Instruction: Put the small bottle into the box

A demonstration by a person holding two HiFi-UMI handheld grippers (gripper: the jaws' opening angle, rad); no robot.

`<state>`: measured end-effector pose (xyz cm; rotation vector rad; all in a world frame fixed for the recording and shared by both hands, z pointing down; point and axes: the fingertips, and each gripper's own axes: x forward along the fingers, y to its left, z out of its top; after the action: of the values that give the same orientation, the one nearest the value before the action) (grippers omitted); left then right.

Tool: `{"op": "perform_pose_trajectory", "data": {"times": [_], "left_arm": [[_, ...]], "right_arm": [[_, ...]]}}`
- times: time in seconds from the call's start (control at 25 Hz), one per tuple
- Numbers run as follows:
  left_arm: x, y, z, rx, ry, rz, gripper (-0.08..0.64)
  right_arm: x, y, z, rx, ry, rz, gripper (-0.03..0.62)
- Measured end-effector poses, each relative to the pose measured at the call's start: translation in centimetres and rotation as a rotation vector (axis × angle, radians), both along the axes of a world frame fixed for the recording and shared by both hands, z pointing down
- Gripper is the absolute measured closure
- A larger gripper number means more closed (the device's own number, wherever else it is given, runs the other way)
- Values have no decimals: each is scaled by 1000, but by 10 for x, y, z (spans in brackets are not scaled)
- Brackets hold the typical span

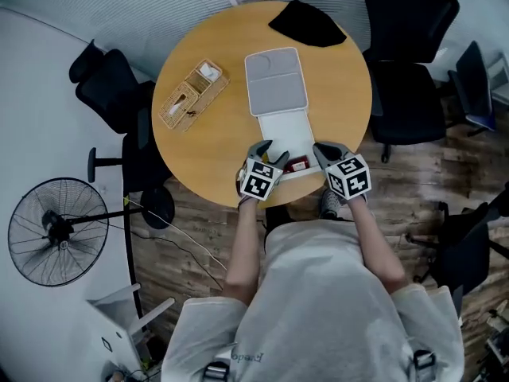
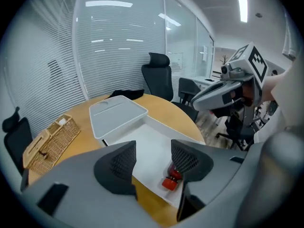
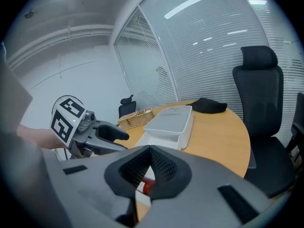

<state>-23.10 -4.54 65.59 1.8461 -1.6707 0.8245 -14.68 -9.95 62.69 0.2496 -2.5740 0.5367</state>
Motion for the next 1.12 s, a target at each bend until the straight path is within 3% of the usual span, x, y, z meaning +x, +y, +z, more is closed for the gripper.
{"op": "perform_pose_trajectory", "data": {"times": [0.28,0.52,0.72,1.0,1.12], "left_arm": [[-11,31,-20,125,65,-332,313],[2,45,-17,165,67,-469,315],[14,53,-23,191,2,-508,339],[22,48,-23,227,10,-517,387],[24,47,-22,229,12,-499,453]], "right_arm": [[0,-5,-5,27,-46,-22,574],[-11,8,5,15,-35,-119,574],[-16,17,2,37,-37,-185,574],[-12,11,1,42,-39,-193,574],[-15,8,-3,56,-41,-196,574]]}}
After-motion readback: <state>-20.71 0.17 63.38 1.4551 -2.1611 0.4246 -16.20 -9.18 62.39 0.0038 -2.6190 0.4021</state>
